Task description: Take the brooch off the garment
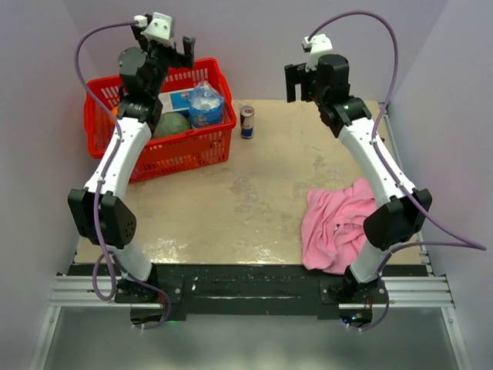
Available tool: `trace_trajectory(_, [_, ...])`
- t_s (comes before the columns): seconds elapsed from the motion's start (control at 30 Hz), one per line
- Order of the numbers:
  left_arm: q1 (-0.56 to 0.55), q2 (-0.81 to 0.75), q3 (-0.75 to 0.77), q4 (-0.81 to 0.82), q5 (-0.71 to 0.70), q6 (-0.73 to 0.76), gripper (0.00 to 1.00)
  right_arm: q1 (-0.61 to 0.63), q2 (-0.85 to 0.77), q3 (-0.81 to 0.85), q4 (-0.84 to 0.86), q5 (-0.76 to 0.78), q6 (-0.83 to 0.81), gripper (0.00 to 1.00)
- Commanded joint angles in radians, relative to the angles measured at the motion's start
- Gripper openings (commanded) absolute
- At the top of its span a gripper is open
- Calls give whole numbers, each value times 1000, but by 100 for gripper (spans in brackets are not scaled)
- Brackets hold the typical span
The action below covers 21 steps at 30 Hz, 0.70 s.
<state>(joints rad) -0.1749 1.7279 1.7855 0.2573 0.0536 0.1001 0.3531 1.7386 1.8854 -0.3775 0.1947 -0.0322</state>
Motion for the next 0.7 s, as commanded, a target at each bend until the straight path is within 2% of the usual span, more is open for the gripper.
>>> trace_trajectory(0.0, [-37, -76, -114, -99, 323, 108, 93, -2, -71, -107, -52, -52, -130, 99])
trace_trajectory(0.03, [-57, -112, -153, -125, 400, 137, 88, -3, -89, -138, -72, -113, -164, 98])
trace_trajectory(0.1, [-72, -155, -281, -193, 468, 235, 81, -2, -152, -215, -70, -110, -231, 97])
trace_trajectory(0.13, [-81, -192, -319, -220, 533, 277, 74, -3, -168, -279, -70, -95, -241, 98])
trace_trajectory(0.17, [-86, -205, -352, -301, 551, 371, 70, -5, -195, -308, -70, -72, -262, 98])
trace_trajectory(0.2, [-90, -217, -415, -325, 555, 406, 64, -6, -206, -354, -78, -67, -273, 98])
trace_trajectory(0.27, [-90, -234, -474, -357, 537, 452, 34, -9, -227, -388, -81, -69, -284, 97])
trace_trajectory(0.3, [-90, -229, -507, -365, 522, 457, 12, -9, -243, -411, -84, -75, -285, 96])
trace_trajectory(0.33, [-90, -223, -520, -375, 493, 461, 3, -11, -247, -417, -87, -83, -284, 94])
trace_trajectory(0.43, [-71, -194, -549, -398, 424, 466, 0, -16, -249, -425, -104, -129, -278, 89])
trace_trajectory(0.5, [-29, -174, -542, -388, 430, 399, 0, -23, -232, -413, -136, -181, -281, 80])
trace_trajectory(0.67, [110, -97, -491, -455, 436, 345, 0, -37, -208, -408, -161, -193, -299, 74])
